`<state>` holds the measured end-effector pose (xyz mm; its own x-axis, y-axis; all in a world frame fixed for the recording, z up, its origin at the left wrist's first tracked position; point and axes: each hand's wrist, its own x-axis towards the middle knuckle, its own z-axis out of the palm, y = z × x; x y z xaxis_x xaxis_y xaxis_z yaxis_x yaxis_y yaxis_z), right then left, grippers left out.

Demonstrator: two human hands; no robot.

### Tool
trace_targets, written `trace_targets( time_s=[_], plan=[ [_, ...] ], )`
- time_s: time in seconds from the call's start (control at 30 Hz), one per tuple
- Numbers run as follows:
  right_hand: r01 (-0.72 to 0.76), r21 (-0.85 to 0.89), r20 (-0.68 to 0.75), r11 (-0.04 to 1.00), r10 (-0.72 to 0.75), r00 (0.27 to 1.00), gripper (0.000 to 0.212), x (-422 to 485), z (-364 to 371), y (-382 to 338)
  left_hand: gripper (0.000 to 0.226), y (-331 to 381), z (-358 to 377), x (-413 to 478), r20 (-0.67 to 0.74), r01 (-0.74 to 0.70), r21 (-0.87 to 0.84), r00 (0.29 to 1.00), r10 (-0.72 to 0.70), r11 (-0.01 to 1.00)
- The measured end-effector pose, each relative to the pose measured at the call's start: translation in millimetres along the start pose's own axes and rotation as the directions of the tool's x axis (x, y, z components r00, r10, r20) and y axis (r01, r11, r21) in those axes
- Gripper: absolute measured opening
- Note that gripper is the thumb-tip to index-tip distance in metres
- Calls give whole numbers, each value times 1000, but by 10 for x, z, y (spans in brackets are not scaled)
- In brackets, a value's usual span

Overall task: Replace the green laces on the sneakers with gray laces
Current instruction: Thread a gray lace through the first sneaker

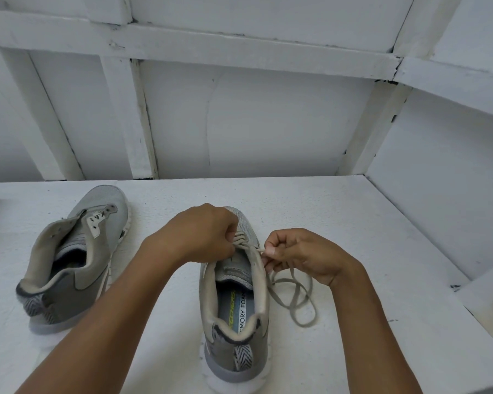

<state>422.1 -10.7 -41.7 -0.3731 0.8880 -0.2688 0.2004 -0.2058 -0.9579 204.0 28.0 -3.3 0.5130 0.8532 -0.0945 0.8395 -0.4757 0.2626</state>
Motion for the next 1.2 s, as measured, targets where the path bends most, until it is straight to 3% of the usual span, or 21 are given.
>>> trace_targets(
  time_s=[0.23, 0.37, 0.57, 0.83, 1.0, 1.2],
  plan=[
    [-29, 26, -70, 999, 31, 997, 14, 8, 48, 2, 23, -14, -1, -16, 49, -114, -157, 991, 123, 981],
    [-34, 8, -87, 999, 34, 996, 11, 15, 66, -3, 7, -27, 60, -3, 41, -117, -213, 991, 129, 970],
    [-40, -8, -58, 999, 39, 998, 12, 70, 154, -24, 33, -57, 42, 28, 100, -19, -460, 992, 73, 888],
    [69, 19, -112, 997, -67, 992, 6, 52, 118, -8, 7, -120, 39, 70, 131, -30, -486, 986, 106, 874],
    [156, 39, -168, 987, -148, 975, 5, 46, 149, 38, 6, -97, 72, 102, 118, -43, -421, 988, 102, 906],
    [154, -95, -140, 984, -166, 976, 8, 4, 112, 14, 6, -62, 105, 75, 52, -40, -399, 996, 66, 916]
  ],
)
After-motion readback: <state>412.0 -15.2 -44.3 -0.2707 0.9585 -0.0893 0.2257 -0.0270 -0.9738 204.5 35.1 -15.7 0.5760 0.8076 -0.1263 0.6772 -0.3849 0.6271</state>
